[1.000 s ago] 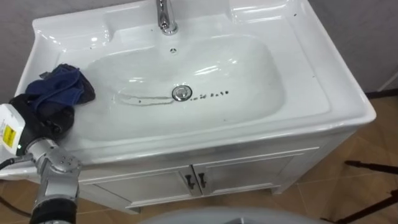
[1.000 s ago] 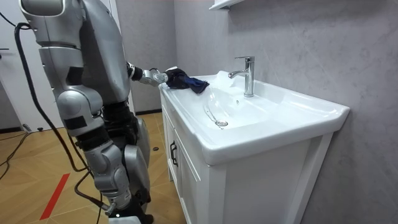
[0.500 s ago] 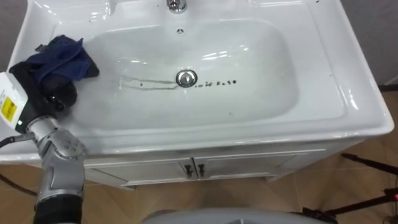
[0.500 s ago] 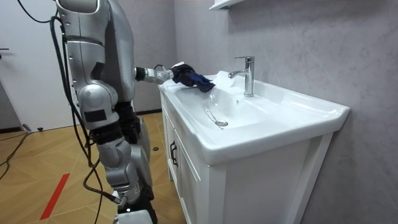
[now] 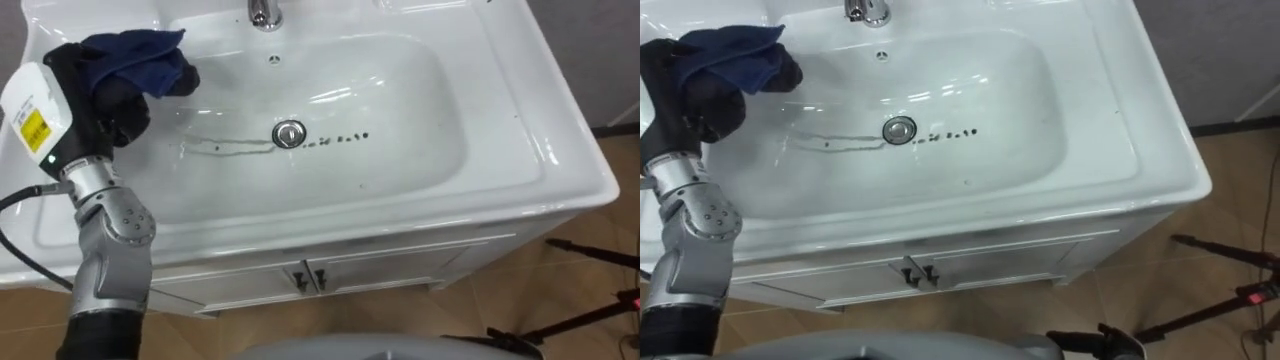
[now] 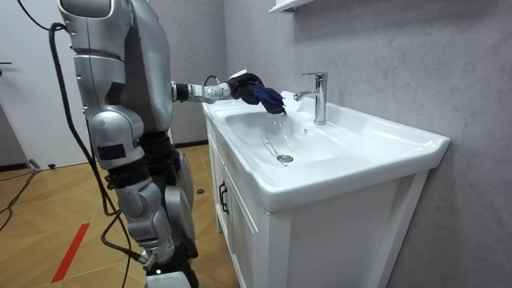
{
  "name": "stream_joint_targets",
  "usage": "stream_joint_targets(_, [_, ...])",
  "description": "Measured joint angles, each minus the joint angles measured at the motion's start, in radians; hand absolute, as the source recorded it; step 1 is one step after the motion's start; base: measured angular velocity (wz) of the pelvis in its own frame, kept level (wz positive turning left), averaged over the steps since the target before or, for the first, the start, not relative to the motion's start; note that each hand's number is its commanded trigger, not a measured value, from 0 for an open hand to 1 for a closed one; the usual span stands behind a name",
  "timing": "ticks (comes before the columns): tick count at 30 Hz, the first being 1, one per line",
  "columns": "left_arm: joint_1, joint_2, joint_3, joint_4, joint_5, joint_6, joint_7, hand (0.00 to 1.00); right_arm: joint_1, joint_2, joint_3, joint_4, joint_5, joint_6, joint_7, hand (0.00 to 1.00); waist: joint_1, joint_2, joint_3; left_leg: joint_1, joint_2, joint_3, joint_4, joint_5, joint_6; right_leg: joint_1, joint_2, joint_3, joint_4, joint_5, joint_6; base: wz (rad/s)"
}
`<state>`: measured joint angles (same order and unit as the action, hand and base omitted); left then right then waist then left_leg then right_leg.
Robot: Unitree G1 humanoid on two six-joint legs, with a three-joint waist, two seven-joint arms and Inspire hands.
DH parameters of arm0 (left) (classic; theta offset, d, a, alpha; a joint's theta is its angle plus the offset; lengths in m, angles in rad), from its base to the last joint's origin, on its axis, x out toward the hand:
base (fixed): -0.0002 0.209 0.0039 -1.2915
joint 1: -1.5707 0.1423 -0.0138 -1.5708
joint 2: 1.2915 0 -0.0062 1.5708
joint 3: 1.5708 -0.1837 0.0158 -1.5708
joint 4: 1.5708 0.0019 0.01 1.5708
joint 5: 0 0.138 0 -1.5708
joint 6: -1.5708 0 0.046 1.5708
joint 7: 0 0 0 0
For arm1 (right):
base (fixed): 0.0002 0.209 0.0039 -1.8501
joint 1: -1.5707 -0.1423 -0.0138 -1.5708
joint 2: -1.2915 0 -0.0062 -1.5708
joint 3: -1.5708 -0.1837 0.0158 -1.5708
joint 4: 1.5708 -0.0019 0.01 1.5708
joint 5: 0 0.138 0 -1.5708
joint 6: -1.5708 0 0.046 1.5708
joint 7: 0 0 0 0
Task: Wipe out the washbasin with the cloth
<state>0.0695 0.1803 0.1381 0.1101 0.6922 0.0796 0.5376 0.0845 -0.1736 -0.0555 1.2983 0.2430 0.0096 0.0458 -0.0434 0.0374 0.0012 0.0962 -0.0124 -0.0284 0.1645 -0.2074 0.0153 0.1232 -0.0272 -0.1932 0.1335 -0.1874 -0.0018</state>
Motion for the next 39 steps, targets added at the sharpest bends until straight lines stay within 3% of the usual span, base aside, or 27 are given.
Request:
stream_joint_targets(11, [0.012,-0.002,-0.002,0.003,0.087,0.011,-0.031,1.0,-0.002,-0.004,-0.006,0.024,0.001,0.005,0.013,0.0,-0.001,0.005,-0.0052,0.003,0.001,0.004,0.0,0.0,0.0,-0.002,0.001,0.003,0.006,0.001,0.0,-0.01])
stream_joint_targets(18, [0.038,-0.002,-0.045,0.05,0.144,0.078,-0.144,1.0,-0.005,-0.004,-0.005,0.029,0.029,0.015,0.012,0.0,-0.006,0.008,-0.0038,0.004,0.002,0.018,0.001,0.0,0.0,-0.003,0.002,0.016,0.006,0.001,0.0,-0.02])
stream_joint_targets(25, [0.038,-0.003,-0.104,0.224,0.155,0.118,-0.218,1.0,-0.008,-0.003,-0.004,0.024,0.063,0.027,0.008,0.0,-0.031,0.01,-0.0011,0.003,0.003,0.031,0.0,0.0,0.0,-0.004,0.002,0.026,0.006,0.001,0.0,-0.05])
stream_joint_targets(33, [0.036,-0.002,-0.107,0.231,0.227,0.127,-0.266,1.0,-0.011,0.002,-0.005,0.017,0.08,0.036,-0.002,0.0,-0.041,0.011,-0.0013,0.001,0.004,0.037,0.0,0.0,0.0,-0.012,0.002,0.026,0.008,0.002,0.0,-0.01])
stream_joint_targets(39, [0.019,-0.002,-0.106,0.228,0.244,0.156,-0.31,1.0,-0.018,-0.005,-0.005,0.021,0.077,0.048,-0.013,0.0,-0.038,0.022,-0.0005,0.0,0.005,0.042,0.0,0.0,0.0,-0.019,0.003,0.029,0.017,0.002,0.0,-0.02])
